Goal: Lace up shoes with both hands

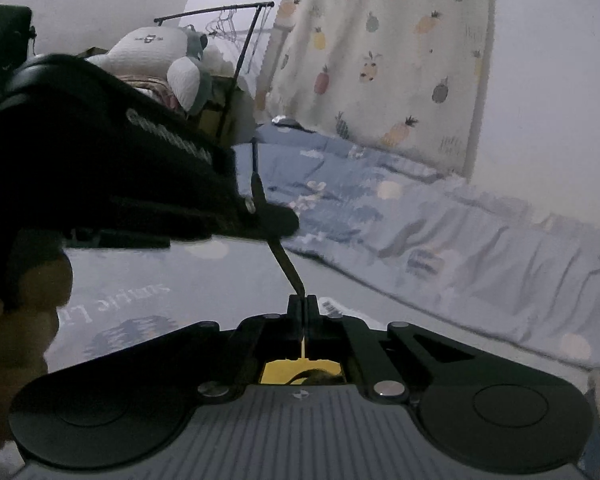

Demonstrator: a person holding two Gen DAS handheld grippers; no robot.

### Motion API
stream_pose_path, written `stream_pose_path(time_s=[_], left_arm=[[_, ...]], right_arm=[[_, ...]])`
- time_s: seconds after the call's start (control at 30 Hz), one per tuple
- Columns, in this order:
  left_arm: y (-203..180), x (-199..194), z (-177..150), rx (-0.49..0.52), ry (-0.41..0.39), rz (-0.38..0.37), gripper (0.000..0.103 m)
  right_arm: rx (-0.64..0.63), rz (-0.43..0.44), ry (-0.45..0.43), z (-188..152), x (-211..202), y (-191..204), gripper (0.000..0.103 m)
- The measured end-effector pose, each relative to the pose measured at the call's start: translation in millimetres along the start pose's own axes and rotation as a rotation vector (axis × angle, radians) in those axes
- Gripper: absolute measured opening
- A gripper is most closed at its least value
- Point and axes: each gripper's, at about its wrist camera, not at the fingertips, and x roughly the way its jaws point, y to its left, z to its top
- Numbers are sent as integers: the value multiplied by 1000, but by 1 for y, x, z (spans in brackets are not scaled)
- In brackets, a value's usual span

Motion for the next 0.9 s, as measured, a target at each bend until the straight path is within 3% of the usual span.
stream_pose_path(time_s=[0.53, 0.73, 0.77, 0.87, 0.9], left_arm=[[-2, -2, 4, 22, -30, 14, 0], [-1, -3, 8, 44, -71, 77, 0], [2, -5, 11, 39, -89, 94, 0], [13, -11, 25, 31, -151, 145, 0], [17, -14, 30, 31, -176, 170, 0]], right_arm=[[64, 39, 44, 0, 3, -8, 0], [89, 59, 46, 1, 1, -9, 0], [94, 62, 46, 1, 1, -9, 4], [124, 67, 28, 2, -5, -15, 37], [135, 68, 20, 2, -7, -18, 38]])
